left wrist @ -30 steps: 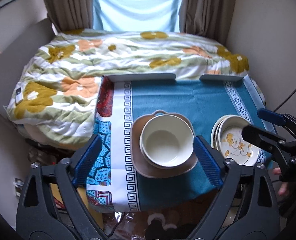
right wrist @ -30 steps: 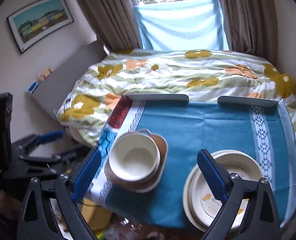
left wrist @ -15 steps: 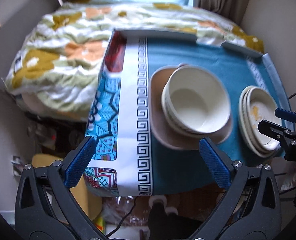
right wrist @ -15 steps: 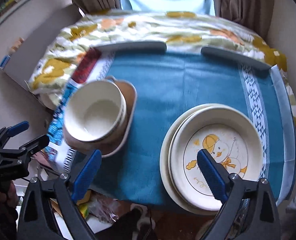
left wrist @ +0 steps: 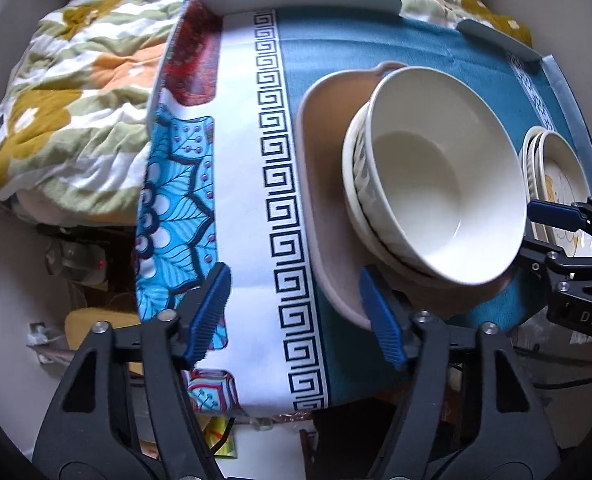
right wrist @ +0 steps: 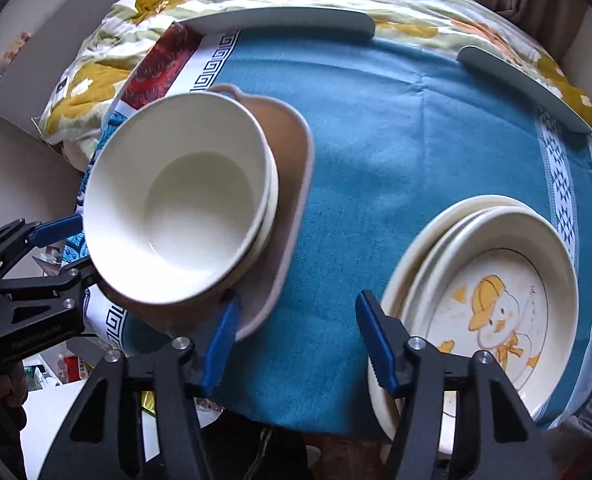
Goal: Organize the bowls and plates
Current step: 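Grasp the mauve basin rim with the left tool while the right tool grips its opposite rim, then lift the mauve basin with nested bowls using both tools and carry it over the plate stack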
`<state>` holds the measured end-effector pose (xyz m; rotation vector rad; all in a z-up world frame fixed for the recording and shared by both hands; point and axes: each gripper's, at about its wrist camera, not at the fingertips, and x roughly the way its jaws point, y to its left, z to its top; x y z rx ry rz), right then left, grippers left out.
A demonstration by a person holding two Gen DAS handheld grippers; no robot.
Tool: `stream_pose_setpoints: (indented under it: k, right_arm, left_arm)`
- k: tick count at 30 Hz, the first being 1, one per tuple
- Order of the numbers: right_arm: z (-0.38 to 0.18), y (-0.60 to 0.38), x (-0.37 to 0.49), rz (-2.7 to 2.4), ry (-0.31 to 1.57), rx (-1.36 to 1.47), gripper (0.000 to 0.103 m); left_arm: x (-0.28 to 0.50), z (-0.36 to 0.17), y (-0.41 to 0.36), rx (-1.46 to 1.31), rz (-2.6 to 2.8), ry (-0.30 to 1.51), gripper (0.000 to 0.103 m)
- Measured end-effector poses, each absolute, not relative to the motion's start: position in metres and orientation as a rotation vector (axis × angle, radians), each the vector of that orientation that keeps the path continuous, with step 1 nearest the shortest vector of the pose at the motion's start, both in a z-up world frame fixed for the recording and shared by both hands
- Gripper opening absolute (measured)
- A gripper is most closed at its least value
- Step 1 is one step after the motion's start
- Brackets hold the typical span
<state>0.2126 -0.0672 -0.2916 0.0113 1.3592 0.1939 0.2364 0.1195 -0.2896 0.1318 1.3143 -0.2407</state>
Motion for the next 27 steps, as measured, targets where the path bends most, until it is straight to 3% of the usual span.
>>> stream_pose_setpoints:
  k: [5,10,13,17,27]
  right_arm:
    - [-0.303,-0.064,0.221,0.198,1.373,0.018,0.042]
    - [-0.309,-0.066,0.228,0.199,1.358,0.022,0.032]
    - [-0.312,-0.063,0.23,0.221,1.335,0.023,0.024]
    - [-0.313,-0.055,0.229,0.288,1.298,0.007,0.011]
    - [-0.309,-0.052,0.225,0.306,1.256,-0.002,0.011]
  left_arm:
    - [0.244,-0.305,0.109,0.147,-0.271,1.325,0.048]
    - [0.251,-0.316,0.102,0.145,-0.303,1.341,0.019]
    - [0.25,-0.32,0.099,0.135,-0.341,1.332,0.01]
    - [0.247,-0.319,0.097,0.159,-0.352,1.3,0.01]
    - [0.246,-0.317,0.094,0.216,-0.347,1.267,0.009]
